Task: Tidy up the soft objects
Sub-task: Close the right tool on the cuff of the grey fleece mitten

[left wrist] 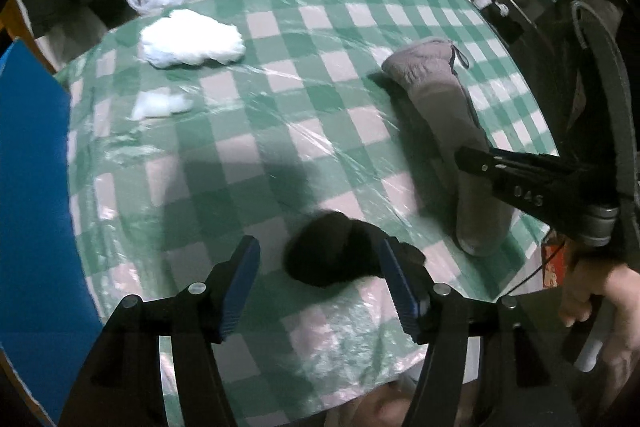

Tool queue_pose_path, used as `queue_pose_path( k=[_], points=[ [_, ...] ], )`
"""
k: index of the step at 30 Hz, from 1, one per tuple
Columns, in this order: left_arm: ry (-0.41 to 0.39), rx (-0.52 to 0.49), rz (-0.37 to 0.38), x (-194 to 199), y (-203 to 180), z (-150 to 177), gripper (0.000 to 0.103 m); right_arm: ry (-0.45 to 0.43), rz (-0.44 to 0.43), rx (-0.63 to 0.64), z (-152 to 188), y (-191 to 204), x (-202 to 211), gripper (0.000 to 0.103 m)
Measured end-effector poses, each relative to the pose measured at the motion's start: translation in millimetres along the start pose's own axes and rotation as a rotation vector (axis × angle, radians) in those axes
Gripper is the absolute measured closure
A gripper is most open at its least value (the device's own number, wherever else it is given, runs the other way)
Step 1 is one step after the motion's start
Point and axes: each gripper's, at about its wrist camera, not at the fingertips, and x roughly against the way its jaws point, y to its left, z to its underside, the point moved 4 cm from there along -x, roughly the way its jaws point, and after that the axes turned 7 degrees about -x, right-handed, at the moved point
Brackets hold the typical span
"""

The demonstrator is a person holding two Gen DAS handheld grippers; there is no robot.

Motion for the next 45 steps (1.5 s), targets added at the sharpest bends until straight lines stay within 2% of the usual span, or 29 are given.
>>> queue_pose_path(
  k=[3, 8, 10, 12, 16, 22, 26, 34, 37, 38, 41, 45],
  points=[
    [0.019, -0.027, 0.018, -6, -8, 4, 0.039, 0.0, -0.01, -0.017, 2, 0, 3, 0.081],
    [0.046, -0.099, 0.001, -10, -15, 12, 0.039, 0.002, -0.023, -0.031, 9, -8, 8, 0.077],
    [0.053, -0.129, -0.015, -13, -16, 13, 0.037, 0.002, -0.023, -0.031, 10, -6, 9, 0.071],
    [0.056, -0.151, -0.038, -17, -14, 14, 0.032, -0.001, -0.026, -0.035, 9, -5, 10, 0.063],
    [0.064, -0.175, -0.058, -25, -14, 14, 0.031, -0.012, -0.029, -0.04, 6, -3, 12, 0.049],
    [0.072, -0.242, -0.107, -37, -23, 12, 0.031, -0.006, -0.028, -0.054, 5, -5, 10, 0.044],
    [0.077, -0.267, -0.118, -44, -30, 8, 0.031, -0.016, -0.004, -0.042, 4, -6, 10, 0.036],
    [0.075, -0.243, -0.101, -54, -30, -1, 0.031, -0.015, 0.013, 0.047, 8, 5, 4, 0.035],
    [0.062, -0.211, -0.077, -54, -27, -3, 0.036, -0.014, 0.05, 0.071, 8, 6, -2, 0.035],
    [0.057, -0.203, -0.071, -54, -26, -4, 0.045, -0.013, 0.06, 0.073, 7, 6, -4, 0.035],
    [0.049, -0.177, -0.062, -54, -23, -7, 0.058, -0.009, 0.087, 0.078, 5, 6, -12, 0.035],
    [0.038, -0.149, -0.042, -53, -21, -10, 0.062, -0.005, 0.117, 0.082, 5, 5, -24, 0.035]
  ],
)
